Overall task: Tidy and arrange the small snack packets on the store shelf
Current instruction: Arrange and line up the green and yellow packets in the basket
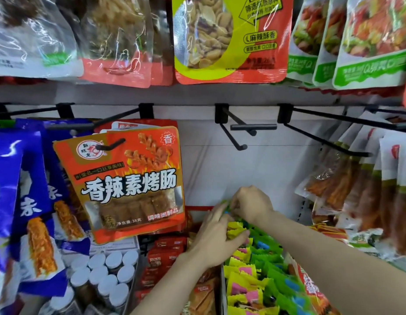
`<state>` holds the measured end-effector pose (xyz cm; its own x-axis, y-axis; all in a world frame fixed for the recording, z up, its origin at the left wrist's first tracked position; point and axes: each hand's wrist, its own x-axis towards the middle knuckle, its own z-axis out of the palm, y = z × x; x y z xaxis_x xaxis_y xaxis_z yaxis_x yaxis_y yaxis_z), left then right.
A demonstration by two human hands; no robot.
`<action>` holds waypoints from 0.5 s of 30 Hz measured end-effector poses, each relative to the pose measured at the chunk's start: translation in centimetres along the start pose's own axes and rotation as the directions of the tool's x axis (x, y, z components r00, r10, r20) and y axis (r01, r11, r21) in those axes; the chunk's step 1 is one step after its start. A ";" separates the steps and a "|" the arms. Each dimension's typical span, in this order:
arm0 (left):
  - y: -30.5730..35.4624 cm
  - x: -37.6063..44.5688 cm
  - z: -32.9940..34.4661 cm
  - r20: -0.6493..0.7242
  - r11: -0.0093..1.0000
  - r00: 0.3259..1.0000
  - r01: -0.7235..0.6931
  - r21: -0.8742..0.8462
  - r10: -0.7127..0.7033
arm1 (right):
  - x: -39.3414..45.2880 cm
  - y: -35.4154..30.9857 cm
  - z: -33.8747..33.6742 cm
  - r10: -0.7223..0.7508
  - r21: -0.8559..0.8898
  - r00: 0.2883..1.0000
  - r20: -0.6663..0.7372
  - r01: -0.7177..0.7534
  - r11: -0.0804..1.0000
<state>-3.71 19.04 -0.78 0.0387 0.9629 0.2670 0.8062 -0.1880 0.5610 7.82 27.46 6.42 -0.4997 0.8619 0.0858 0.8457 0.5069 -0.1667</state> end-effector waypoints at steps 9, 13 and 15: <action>0.3 -0.2 -0.3 0.069 0.998 0.995 0.067 -0.006 -0.067 | 1.3 2.7 -0.3 -0.039 0.087 0.998 -0.047 0.043 0.995; 0.3 -0.3 -0.4 0.086 0.996 0.992 0.089 -0.003 -0.089 | 2.1 2.1 1.5 -0.039 -0.045 0.999 0.036 0.041 0.998; 0.2 -0.3 -0.5 0.097 0.995 0.990 0.102 0.002 -0.102 | 2.1 1.7 2.0 -0.001 -0.054 1.000 0.022 0.002 0.999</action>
<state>-3.84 18.64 -0.31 0.0137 0.9913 0.1310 0.8069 -0.0883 0.5840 7.86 30.12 4.38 -0.5041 0.8612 0.0643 0.8538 0.5082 -0.1131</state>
